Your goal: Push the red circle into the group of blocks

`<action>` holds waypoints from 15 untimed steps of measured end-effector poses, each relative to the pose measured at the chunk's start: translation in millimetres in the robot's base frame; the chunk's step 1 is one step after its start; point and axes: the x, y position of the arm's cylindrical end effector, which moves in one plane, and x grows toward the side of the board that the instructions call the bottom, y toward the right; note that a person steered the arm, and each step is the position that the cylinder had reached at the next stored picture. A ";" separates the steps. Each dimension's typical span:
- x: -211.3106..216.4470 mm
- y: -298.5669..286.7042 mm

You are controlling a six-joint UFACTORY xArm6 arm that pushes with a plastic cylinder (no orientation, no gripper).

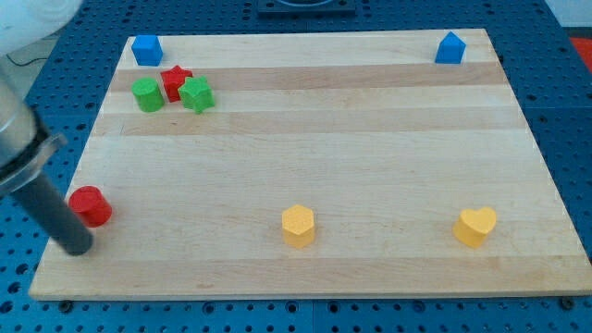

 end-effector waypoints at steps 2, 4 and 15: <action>-41.2 -19.0; -108.6 27.8; -70.8 47.5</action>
